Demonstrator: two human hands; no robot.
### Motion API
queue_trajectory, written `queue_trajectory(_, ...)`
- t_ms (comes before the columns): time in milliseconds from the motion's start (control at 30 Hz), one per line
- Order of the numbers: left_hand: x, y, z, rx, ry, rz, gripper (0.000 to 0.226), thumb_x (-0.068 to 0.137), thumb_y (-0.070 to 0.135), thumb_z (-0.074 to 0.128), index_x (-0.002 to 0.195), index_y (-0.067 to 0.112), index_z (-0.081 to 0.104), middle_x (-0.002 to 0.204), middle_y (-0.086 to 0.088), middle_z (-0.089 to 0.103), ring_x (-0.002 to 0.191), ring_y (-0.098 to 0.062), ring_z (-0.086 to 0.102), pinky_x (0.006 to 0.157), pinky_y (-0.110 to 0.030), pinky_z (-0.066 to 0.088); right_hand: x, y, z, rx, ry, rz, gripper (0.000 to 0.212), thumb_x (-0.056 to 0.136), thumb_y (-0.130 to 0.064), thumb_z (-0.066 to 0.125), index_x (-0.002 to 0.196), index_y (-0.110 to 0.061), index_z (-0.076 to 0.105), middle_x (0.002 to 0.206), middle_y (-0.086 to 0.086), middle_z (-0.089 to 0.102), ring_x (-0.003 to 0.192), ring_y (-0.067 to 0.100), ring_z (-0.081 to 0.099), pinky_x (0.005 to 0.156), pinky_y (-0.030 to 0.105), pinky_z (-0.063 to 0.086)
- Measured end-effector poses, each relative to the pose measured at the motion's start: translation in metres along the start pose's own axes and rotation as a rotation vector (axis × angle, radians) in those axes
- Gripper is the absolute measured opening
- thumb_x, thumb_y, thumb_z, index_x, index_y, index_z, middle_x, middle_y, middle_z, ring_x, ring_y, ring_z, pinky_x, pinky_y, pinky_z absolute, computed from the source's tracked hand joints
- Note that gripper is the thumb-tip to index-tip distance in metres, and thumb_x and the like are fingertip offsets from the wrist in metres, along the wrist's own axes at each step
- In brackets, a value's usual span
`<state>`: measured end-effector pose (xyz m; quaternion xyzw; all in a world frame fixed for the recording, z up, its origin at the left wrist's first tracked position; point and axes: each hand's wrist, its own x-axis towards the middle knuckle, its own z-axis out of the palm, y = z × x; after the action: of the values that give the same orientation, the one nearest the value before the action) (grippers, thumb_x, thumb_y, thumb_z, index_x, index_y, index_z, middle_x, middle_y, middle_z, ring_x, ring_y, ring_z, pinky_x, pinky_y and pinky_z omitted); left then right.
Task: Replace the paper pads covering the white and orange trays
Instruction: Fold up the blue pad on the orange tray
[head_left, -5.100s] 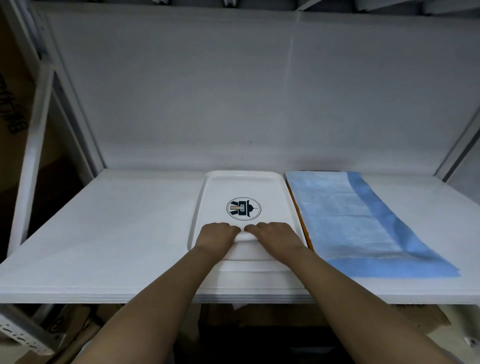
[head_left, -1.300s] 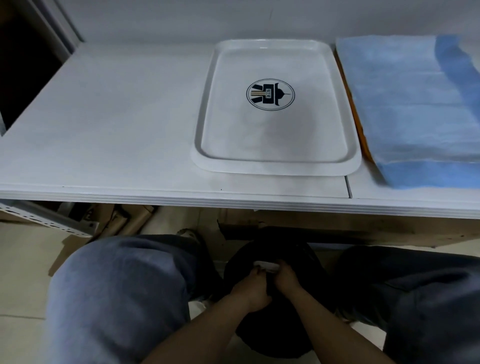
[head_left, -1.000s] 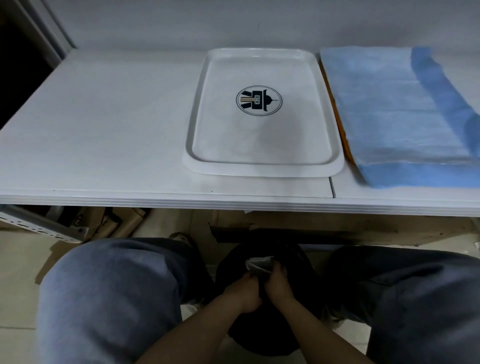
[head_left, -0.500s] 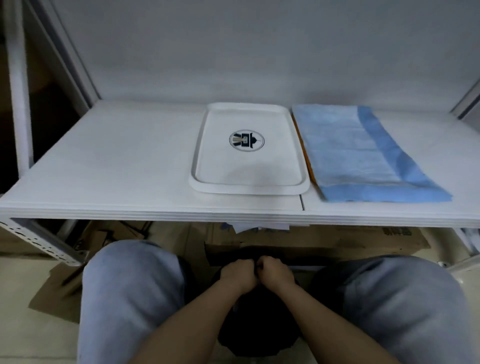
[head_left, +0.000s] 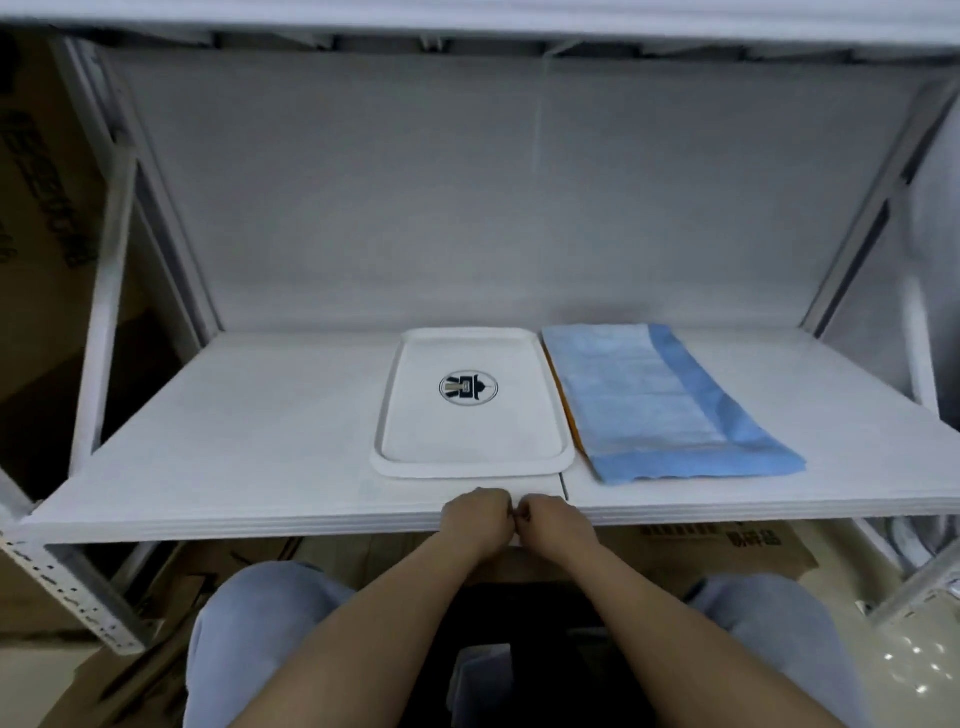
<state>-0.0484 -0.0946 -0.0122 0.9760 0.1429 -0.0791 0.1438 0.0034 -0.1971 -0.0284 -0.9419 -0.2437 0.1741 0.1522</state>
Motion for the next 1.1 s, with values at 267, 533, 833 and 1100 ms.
queue_trajectory(267,0.024,0.032,-0.048,0.072,0.087,0.075,0.03,0.096,0.022,0.039,0.115,0.014,0.061,0.117,-0.006,0.063,0.105,-0.025,0.059,0.078,-0.031,0.044,0.012,0.012,-0.059,0.013,0.143,-0.017,0.025,0.093,-0.025,0.04,0.099,-0.018,0.063,0.099,0.003,0.069,0.088,0.022,0.065,0.078,0.031,0.052)
queue_trajectory(533,0.057,0.061,-0.073,0.065,0.052,0.11,0.042,0.095,0.012,0.037,0.136,0.019,0.043,0.136,-0.007,0.051,0.121,-0.026,0.05,0.09,-0.033,0.041,0.037,0.044,-0.101,-0.042,0.276,-0.019,0.026,0.097,-0.027,0.039,0.102,-0.015,0.061,0.102,0.004,0.066,0.086,0.02,0.058,0.07,0.028,0.045)
queue_trajectory(833,0.092,0.09,-0.058,0.116,-0.093,0.214,0.06,0.093,0.014,0.052,0.146,0.015,0.026,0.146,-0.01,0.033,0.131,-0.029,0.039,0.101,-0.04,0.039,0.057,0.102,-0.112,-0.17,0.15,-0.036,0.047,0.094,-0.042,0.048,0.136,-0.022,0.042,0.136,0.003,0.048,0.123,0.022,0.045,0.1,0.035,0.037)
queue_trajectory(1100,0.105,0.104,-0.033,0.19,-0.19,0.312,0.078,0.089,0.019,0.061,0.151,0.012,0.015,0.157,-0.009,0.015,0.143,-0.025,0.019,0.115,-0.039,0.025,0.058,0.133,-0.1,-0.177,0.034,-0.116,0.087,0.08,-0.057,0.061,0.149,-0.024,0.021,0.151,-0.002,0.033,0.136,0.017,0.034,0.113,0.034,0.022)
